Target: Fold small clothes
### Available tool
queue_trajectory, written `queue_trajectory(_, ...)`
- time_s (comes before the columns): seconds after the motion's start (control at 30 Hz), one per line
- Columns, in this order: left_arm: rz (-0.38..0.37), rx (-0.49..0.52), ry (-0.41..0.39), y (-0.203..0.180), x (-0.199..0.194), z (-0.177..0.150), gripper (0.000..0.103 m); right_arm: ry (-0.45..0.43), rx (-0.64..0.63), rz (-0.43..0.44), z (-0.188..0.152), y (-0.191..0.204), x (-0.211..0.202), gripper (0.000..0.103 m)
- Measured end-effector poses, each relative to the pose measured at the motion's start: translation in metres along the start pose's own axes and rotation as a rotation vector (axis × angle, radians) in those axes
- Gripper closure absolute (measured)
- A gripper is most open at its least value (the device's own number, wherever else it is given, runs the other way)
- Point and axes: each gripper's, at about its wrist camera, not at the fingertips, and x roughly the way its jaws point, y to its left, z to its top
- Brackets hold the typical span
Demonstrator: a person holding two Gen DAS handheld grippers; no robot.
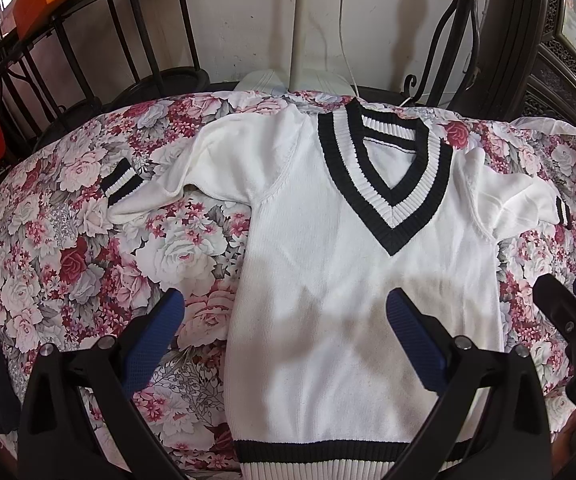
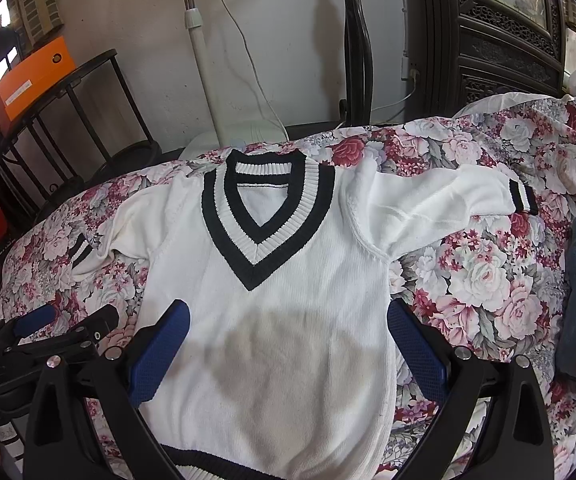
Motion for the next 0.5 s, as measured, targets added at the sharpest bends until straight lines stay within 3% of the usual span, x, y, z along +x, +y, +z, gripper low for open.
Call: queue_trajectory(0.5,0.000,0.000,0.002,-0.0003,0.0000,0.0009,0.005,0.003,0.001,0.002,0.0003,-0.0004,0.0005,0.004)
